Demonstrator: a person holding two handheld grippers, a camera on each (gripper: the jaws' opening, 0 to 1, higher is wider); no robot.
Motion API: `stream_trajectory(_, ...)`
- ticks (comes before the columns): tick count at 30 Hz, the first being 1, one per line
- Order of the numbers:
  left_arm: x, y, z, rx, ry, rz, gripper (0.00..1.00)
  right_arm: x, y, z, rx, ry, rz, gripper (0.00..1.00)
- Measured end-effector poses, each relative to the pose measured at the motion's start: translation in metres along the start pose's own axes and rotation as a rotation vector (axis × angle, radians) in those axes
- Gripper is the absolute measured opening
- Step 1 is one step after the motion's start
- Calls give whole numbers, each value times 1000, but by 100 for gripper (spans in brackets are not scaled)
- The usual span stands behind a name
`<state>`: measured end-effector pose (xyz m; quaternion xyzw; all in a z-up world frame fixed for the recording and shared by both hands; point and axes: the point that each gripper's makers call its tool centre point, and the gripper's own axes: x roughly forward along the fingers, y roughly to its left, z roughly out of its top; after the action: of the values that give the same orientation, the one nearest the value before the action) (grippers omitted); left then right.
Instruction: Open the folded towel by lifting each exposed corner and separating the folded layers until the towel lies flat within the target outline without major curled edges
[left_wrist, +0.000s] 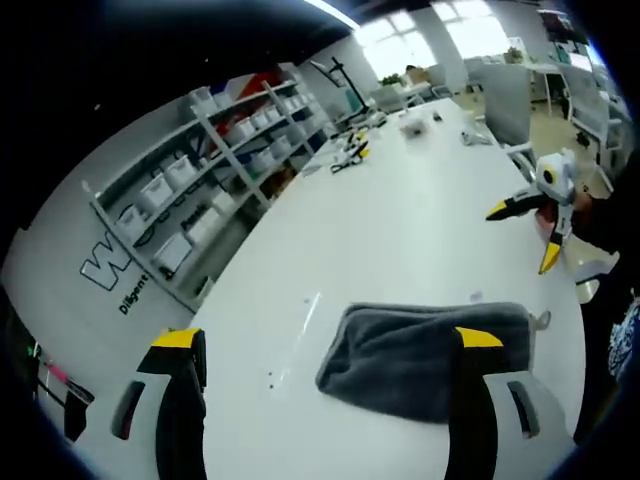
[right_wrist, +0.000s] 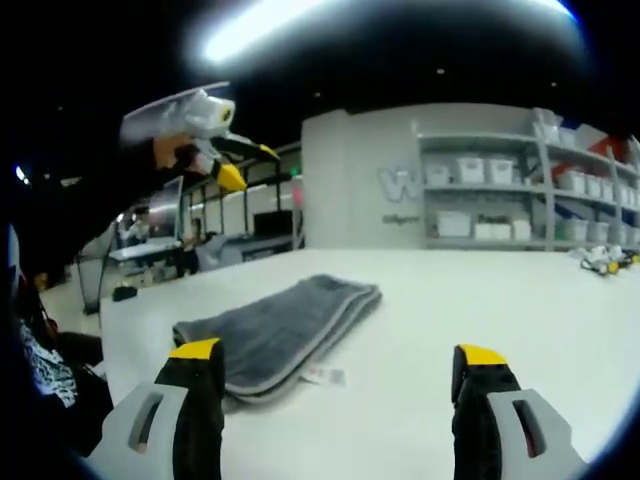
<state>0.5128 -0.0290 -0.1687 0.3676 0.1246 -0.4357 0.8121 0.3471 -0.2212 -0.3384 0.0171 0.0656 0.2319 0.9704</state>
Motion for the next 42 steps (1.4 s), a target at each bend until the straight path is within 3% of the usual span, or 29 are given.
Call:
stream_trajectory(5,8,3,3,0,18,-40,99,0,-3,0,19,5,9,92)
stream_trajectory(10,19,7,2,-18,38,-70,99,1,7,1,28,16,47,91)
stream_trajectory(15,29,5,-6,4,106,-127,99,1,20,-2,22,28,86,89)
stream_trajectory(18,34,8,-10,4,130,-143,99,4,32,-11,32,36,100,88)
stream_trajectory(23,39,9,-13,9,152,-142,98,6,46,-38,37,104,132,88)
stream_trajectory(30,54,11,-20,40,183,-155,98,6,45,-44,78,123,157,81)
stream_trajectory(33,59,8,-17,50,167,-183,98,6,46,-44,119,117,175,75)
stream_trajectory(39,63,7,-15,64,183,-200,98,6,42,-46,181,117,192,71)
stream_trajectory(42,68,10,-18,88,207,-220,97,7,50,-42,267,109,253,66)
